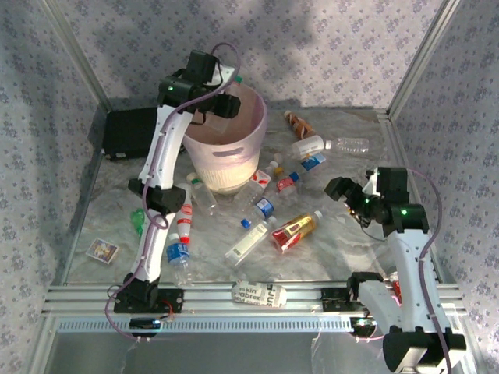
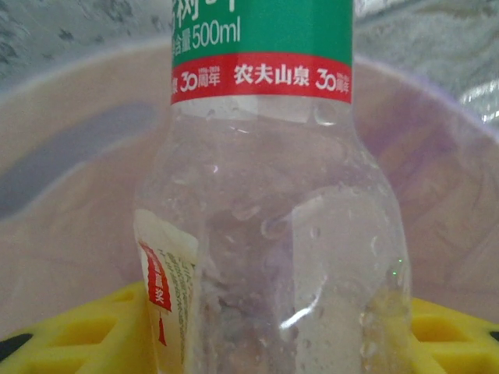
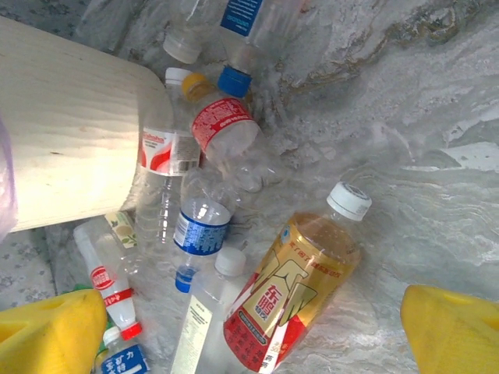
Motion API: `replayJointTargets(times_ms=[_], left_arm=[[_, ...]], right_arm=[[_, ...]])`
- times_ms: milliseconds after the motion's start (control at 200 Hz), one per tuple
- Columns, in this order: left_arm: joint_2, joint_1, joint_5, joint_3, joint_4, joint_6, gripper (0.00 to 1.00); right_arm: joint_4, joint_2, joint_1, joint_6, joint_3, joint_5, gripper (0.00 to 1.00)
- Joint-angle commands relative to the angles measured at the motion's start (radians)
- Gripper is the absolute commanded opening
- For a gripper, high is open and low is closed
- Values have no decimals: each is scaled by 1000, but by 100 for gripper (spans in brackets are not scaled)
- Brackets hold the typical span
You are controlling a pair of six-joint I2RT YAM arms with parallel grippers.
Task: Put the plastic bottles in the bin
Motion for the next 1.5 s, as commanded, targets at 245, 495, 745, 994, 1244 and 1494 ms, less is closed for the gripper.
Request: replayJointTargets(times_ms=[245,495,745,994,1244,1494], left_arm=[[3,-38,-26,-61,-75,54,45],[-48,-57,-32,-209,-119,100,45],[-76,-69,-43,-272,-128,132,77],[-109,-72,-51,-313,-125,148,100],[-200,-74,-93,-436,-121,157,100],[-461,-68,-176,-767,-46,155,100]], right_arm=[[-13,-13,35,-29,-22,65,99],[26,28,38,-34,-19,60,99],[33,66,57,-42,4,72,99],[35,98,93,-40,24,104,99],[30,128,161,-18,47,162,99],[59,171,267,44,51,245,99]])
